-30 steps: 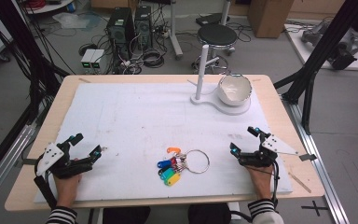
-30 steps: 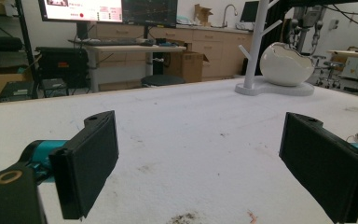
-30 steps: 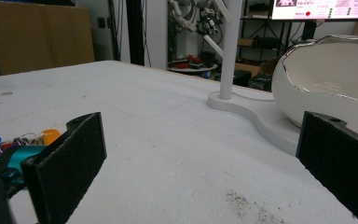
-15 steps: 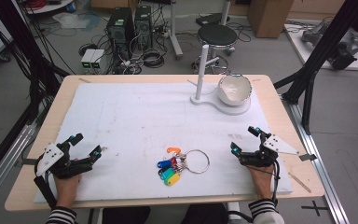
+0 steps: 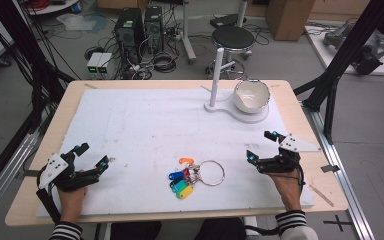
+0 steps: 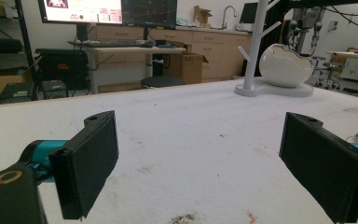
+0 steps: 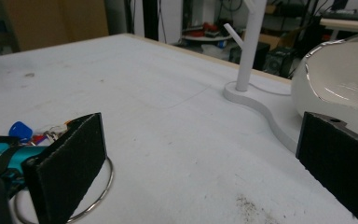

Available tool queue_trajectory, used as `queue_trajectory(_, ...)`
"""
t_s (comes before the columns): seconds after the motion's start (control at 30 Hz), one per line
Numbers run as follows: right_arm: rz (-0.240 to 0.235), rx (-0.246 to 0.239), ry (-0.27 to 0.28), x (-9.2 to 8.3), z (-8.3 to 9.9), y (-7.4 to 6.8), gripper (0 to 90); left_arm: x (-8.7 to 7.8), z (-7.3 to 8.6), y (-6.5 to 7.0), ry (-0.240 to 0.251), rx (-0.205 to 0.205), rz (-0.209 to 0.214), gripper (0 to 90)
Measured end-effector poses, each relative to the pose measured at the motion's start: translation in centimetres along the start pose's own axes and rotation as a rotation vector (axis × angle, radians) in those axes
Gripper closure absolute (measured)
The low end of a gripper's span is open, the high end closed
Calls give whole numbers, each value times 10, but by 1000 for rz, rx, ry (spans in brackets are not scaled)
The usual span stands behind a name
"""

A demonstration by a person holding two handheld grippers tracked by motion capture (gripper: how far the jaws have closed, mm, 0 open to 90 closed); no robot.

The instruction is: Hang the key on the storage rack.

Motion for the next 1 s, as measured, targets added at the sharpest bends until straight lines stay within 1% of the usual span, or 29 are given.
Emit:
queue_trajectory(0.07, -19, -9, -35, 3, -10, -4, 11, 0, 0, 0, 0, 0, 0, 121)
queue_trajectory(0.1, -19, -9, -35, 3, -10, -4, 11, 0, 0, 0, 0, 0, 0, 121)
queue_trajectory(0.13, -36, -12, -64, 6, -20, -8, 11, 0, 0, 0, 1, 0, 0, 121)
queue_trajectory(0.17, -36, -12, -64, 6, -20, -8, 11, 0, 0, 0, 1, -2, -1, 121)
queue_trajectory(0.23, -45, -15, -91, 9, -29, -11, 11, 0, 0, 0, 2, -3, -1, 121)
queue_trajectory(0.27, -47, -27, -116, 13, -38, -13, 11, 0, 0, 0, 3, -3, -1, 121)
queue_trajectory(0.43, -77, -70, -205, 24, -50, -22, 12, 0, 0, 0, 4, 0, 1, 121)
queue_trajectory(0.5, -86, -87, -250, 29, -52, -26, 11, -1, 0, 0, 4, 0, 0, 121)
queue_trajectory(0.53, -99, -91, -276, 31, -52, -29, 11, -1, 0, 0, 4, 0, 0, 121)
queue_trajectory(0.57, -99, -91, -276, 31, -52, -29, 11, 0, 0, 0, 6, 0, 0, 121)
queue_trajectory(0.6, -107, -92, -299, 33, -51, -31, 11, 0, 0, 0, 7, 0, 0, 121)
queue_trajectory(0.63, -114, -103, -320, 35, -51, -33, 11, 0, -1, 0, 8, -1, 0, 121)
queue_trajectory(0.67, -128, -126, -360, 39, -49, -37, 11, -1, 0, 0, 6, 2, 0, 121)
queue_trajectory(0.7, -128, -126, -360, 39, -49, -37, 11, -1, 0, 0, 7, 0, 1, 121)
queue_trajectory(0.73, -136, -128, -381, 41, -48, -40, 11, -1, 0, 0, 7, 1, 0, 121)
queue_trajectory(0.77, -144, -146, -396, 43, -47, -41, 11, -1, 0, 0, 7, -1, 0, 121)
queue_trajectory(0.83, -154, -162, -427, 47, -45, -44, 12, -1, 0, 0, 7, 0, 0, 121)
queue_trajectory(0.87, -165, -171, -460, 50, -42, -47, 12, -1, -1, 0, 8, 0, 0, 121)
queue_trajectory(0.97, -179, -204, -518, 55, -37, -51, 11, -1, -1, 0, 8, 1, 0, 121)
queue_trajectory(1.0, -179, -204, -518, 55, -37, -51, 11, -1, 0, 0, 7, 1, 1, 121)
Point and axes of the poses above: each handheld gripper's, and its own axes: x roughly forward along the jaws, z roughly out of its underside, y roughly to its right, the point moved 10 cm from there along x, roughly forward along the jaws, and after that the axes turned 2 degrees about z, right-handed, at the moved point
